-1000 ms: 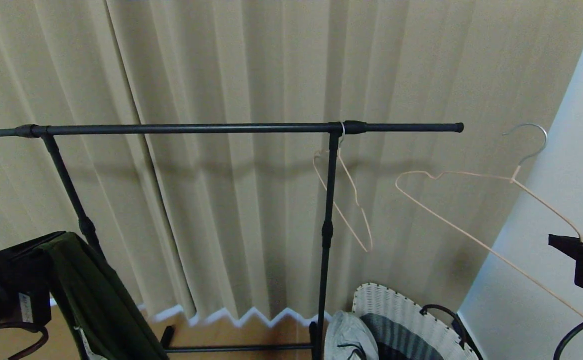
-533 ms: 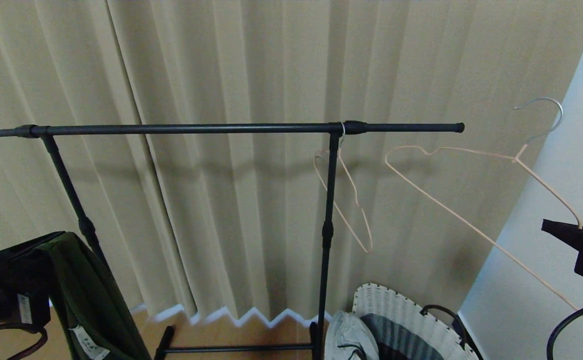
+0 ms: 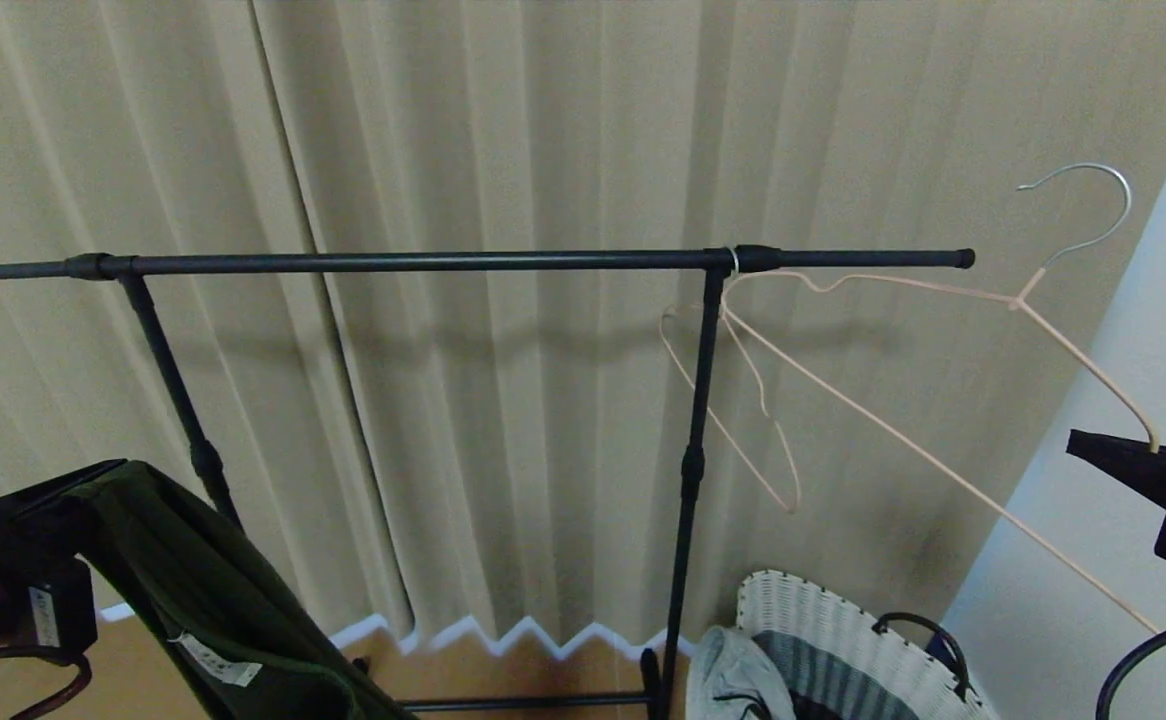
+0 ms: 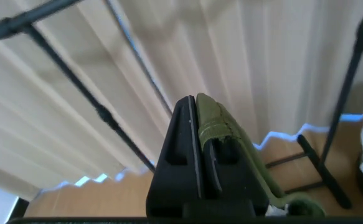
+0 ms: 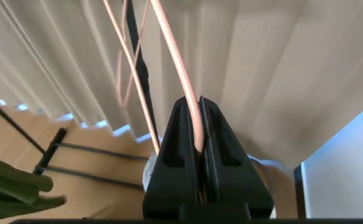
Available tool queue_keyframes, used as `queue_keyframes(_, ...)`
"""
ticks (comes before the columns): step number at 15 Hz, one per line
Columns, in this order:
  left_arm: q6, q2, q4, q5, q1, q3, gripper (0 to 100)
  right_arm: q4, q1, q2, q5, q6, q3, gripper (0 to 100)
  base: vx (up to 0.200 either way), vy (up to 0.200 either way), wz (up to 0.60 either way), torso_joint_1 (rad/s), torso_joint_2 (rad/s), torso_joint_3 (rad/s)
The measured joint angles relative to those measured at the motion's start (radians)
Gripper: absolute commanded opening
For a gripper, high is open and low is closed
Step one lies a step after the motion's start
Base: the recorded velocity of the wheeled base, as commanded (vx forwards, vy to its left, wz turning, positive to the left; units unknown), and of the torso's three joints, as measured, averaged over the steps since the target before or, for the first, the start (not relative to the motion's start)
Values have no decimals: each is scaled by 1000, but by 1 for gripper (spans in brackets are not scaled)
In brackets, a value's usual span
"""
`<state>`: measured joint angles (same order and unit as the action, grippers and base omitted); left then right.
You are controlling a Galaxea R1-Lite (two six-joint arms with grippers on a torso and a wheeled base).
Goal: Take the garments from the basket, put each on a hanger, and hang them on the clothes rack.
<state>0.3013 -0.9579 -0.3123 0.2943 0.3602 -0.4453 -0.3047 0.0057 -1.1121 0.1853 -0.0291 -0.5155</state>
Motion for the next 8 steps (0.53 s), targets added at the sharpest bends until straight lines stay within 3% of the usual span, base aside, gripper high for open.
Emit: queue_keyframes(8, -2, -1, 1, 0, 0, 4, 0, 10, 34, 8, -1, 2, 3, 0, 0, 200, 0, 1, 2, 3)
